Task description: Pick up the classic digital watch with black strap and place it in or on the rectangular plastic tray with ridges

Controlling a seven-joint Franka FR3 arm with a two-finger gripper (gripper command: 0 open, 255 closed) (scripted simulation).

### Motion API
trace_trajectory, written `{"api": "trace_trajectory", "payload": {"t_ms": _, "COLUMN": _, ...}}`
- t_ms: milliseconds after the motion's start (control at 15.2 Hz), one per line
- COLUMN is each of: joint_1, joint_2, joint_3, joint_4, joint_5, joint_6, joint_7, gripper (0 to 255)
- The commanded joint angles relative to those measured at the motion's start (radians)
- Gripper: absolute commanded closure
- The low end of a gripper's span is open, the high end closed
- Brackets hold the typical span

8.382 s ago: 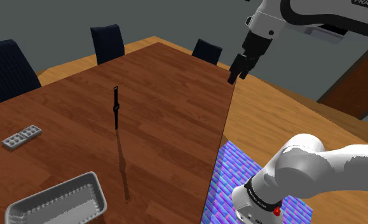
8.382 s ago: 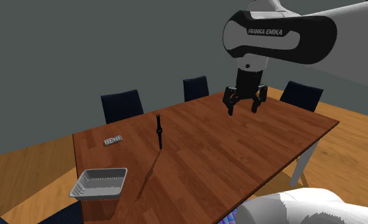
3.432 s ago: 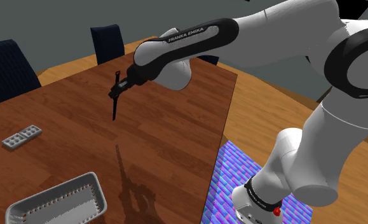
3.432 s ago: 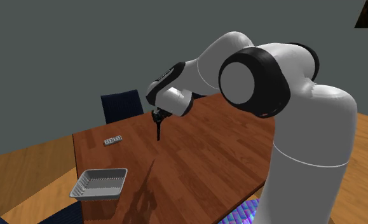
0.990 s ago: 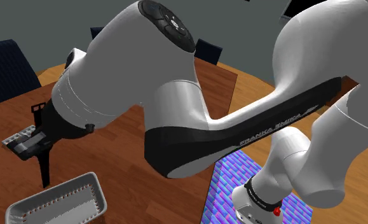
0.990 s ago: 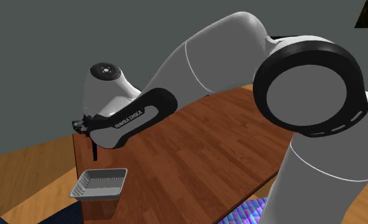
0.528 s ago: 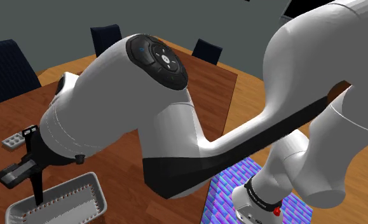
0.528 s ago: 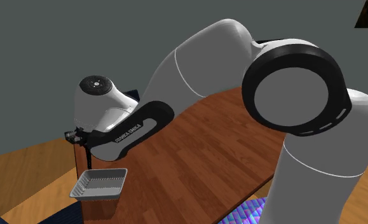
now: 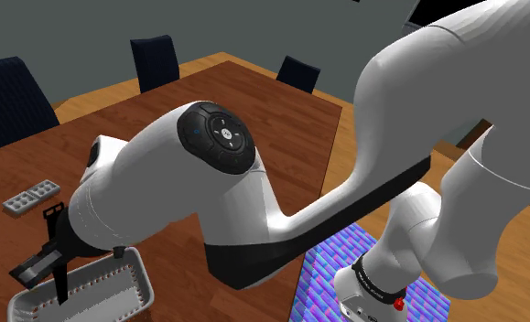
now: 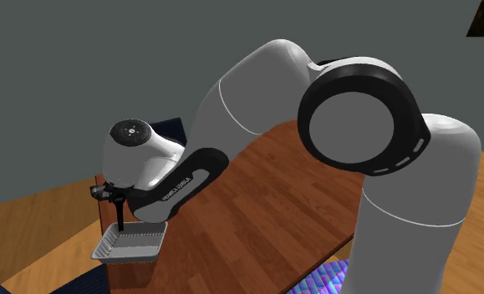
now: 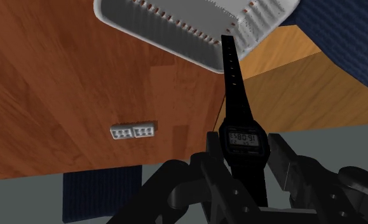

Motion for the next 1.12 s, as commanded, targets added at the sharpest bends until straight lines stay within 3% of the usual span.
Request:
{"api": "trace_trajectory", "payload": {"t_ms": 0, "joint_1": 0.006, "joint_2": 0.015, "joint_3": -0.011, "joint_4": -0.007, "joint_5": -0.04, "joint_6": 0.02, "joint_7": 0.037, "gripper": 255}}
{"api": "trace_trajectory", "payload": {"t_ms": 264, "joint_1": 0.024, "joint_2": 0.051, "joint_3": -0.042, "joint_4": -0.011, "joint_5": -0.124, "joint_6": 0.058, "joint_7": 0.114, "gripper": 255}}
{"api": "trace_trajectory", "payload": {"t_ms": 726, "joint_1": 0.025, "joint_2": 0.051, "joint_3": -0.042, "joint_4": -0.011, "joint_5": -0.124, "joint_6": 0.058, "joint_7": 0.114, "gripper": 255}}
{"api": "trace_trajectory", "payload": {"t_ms": 792, "joint_1": 0.025, "joint_2": 0.051, "joint_3": -0.042, "joint_4": -0.011, "joint_5": -0.124, "joint_6": 0.058, "joint_7": 0.114, "gripper": 0}}
{"api": "trace_trajectory", "payload": {"t_ms": 1056, "joint_1": 0.025, "joint_2": 0.051, "joint_3": -0.042, "joint_4": -0.011, "joint_5": -0.124, "joint_6": 0.058, "joint_7": 0.114, "gripper": 0}}
